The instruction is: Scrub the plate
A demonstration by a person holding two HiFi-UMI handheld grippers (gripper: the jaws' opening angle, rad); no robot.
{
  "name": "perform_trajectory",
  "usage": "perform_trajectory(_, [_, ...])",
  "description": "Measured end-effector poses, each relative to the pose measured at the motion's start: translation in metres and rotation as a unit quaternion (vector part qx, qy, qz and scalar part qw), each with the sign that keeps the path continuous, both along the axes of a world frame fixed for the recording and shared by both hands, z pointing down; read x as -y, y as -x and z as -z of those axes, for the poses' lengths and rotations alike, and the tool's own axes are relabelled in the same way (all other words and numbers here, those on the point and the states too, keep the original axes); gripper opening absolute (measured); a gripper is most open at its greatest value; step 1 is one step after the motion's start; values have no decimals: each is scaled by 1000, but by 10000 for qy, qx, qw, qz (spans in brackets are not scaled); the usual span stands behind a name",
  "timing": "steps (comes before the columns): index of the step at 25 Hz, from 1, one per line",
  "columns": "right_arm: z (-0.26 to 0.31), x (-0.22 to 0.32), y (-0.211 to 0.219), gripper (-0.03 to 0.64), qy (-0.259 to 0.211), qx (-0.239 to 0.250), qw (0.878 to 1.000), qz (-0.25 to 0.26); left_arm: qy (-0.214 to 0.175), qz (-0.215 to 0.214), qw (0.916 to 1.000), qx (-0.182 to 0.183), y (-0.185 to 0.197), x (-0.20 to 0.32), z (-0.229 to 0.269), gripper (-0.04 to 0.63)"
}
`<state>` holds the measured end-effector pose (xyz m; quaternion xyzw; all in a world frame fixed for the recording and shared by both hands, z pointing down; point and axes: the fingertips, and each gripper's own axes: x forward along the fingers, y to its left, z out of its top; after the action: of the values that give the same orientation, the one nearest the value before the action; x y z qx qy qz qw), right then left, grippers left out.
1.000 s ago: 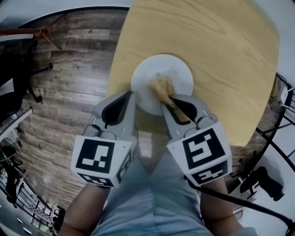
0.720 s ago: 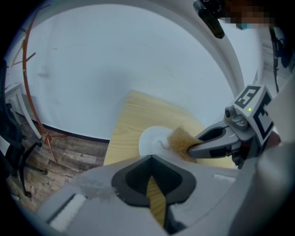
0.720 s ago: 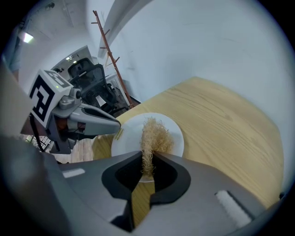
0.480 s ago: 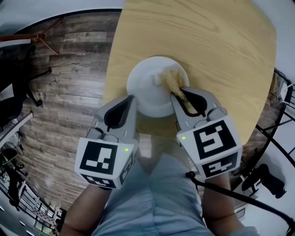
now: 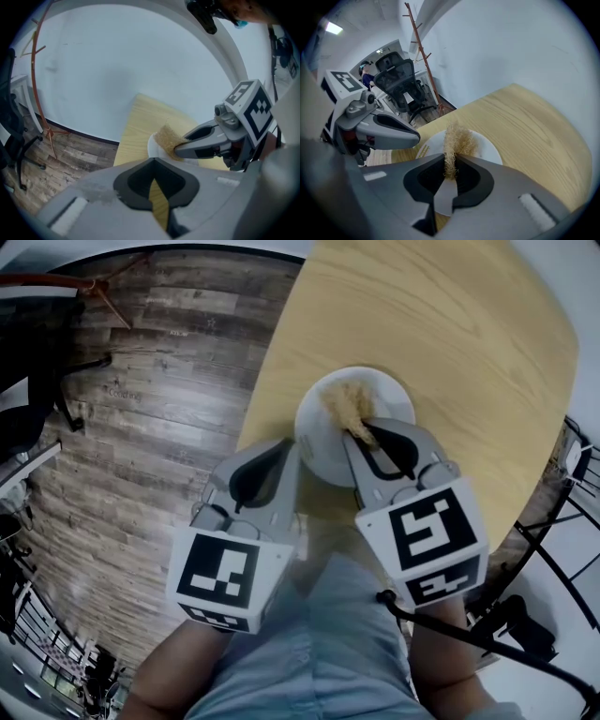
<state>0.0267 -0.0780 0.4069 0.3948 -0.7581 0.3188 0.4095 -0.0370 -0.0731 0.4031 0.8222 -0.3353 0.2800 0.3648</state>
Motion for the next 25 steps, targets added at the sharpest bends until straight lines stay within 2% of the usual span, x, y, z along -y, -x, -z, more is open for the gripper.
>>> perform_trajectory(4, [-1,-6,17,40,46,59,9999,115,-27,110,9999,-51,12,1,3,20])
perform_trajectory(9, [-2,-24,27,40,98,185,9996,210,-256,111,9996,12,24,-2,2,20])
perform_trajectory(12, [1,-41,35,40,217,378,9986,299,-325,136,9993,86,30,-9,5,20])
perform_trajectory(15, [6,-57,44,40,253,658,9965,439,-550,194,9982,157,36,-10,14,20])
perform_trajectory(20, [37,-83,48,40,91,942,9926,764,-984,419,9940,233,44,-22,48,20])
perform_trajectory(25, [88,-96,53,41,-251,1291,9879,818,-1310,787,9881,186,56,-40,93,20])
